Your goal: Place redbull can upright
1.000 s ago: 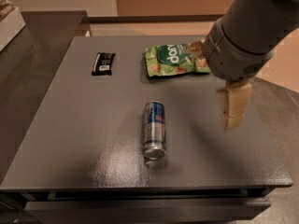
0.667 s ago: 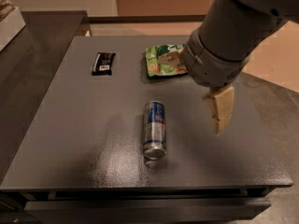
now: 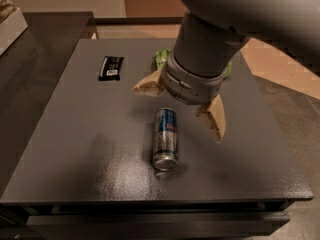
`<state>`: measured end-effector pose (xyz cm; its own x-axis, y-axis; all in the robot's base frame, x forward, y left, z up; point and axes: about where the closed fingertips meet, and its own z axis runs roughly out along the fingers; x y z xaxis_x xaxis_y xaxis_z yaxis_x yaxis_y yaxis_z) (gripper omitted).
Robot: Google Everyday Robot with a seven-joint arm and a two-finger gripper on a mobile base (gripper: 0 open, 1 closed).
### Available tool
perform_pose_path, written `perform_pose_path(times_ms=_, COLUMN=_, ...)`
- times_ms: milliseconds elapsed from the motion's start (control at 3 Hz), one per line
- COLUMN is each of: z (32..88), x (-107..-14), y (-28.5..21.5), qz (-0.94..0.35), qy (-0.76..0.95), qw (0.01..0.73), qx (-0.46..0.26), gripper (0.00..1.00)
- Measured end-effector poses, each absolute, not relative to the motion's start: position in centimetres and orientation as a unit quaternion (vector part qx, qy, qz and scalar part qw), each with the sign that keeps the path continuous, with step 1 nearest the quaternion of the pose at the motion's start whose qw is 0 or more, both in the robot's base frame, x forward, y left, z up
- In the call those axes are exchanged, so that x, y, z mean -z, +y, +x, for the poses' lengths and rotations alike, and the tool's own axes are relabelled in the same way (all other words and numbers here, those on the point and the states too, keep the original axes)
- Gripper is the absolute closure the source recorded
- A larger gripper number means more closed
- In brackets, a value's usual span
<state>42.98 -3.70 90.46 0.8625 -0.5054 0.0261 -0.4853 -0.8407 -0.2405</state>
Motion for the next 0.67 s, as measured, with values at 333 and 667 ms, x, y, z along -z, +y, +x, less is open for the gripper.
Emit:
perform_pose_path(times_ms=333, z=42.9, x=-88.8, y=-2.3, qz=-0.983, qy=0.156, qw=0.085, qx=0.041, gripper=0.0)
perform_pose_path(times_ms=667, z=43.3, x=-87.2, y=-1.4, qz=-0.994, qy=0.086, qw=0.06, qx=0.041, gripper=0.0)
